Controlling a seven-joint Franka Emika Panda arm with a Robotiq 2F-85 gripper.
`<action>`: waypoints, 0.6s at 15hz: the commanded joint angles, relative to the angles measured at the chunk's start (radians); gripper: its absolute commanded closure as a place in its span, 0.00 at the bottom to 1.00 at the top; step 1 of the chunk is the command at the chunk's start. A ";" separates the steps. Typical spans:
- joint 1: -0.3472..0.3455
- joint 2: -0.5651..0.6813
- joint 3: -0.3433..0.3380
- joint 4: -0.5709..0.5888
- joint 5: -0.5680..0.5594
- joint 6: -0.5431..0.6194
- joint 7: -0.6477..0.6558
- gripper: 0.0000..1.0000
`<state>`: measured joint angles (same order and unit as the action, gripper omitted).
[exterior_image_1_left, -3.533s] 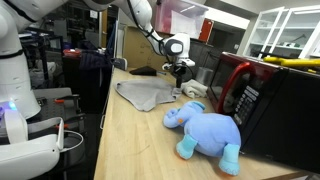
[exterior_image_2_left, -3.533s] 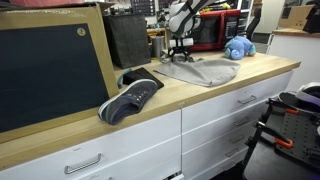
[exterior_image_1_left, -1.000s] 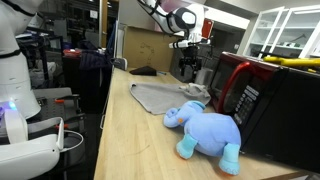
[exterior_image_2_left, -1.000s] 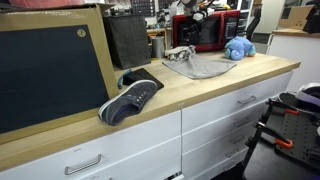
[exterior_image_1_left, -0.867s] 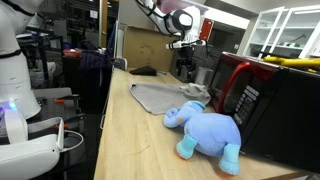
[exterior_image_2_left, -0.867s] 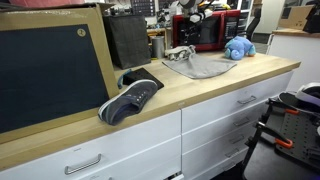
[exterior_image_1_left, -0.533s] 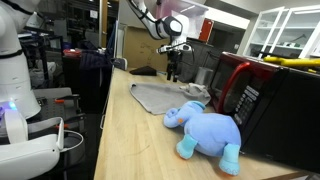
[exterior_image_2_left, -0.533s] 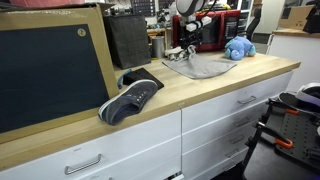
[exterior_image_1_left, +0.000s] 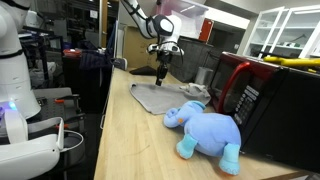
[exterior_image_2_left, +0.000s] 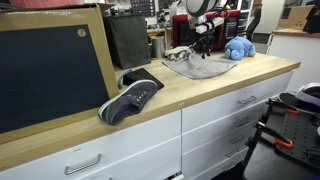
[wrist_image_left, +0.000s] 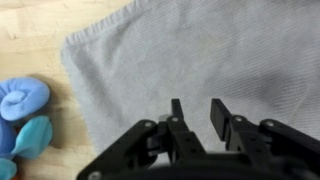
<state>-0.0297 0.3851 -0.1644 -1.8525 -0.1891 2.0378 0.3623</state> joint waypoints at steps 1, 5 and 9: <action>-0.004 -0.101 0.010 -0.143 0.036 0.021 0.025 0.95; 0.003 -0.107 0.031 -0.200 0.103 0.058 0.040 1.00; 0.016 -0.092 0.061 -0.209 0.174 0.074 0.069 1.00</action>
<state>-0.0253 0.3149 -0.1188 -2.0272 -0.0556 2.0826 0.3954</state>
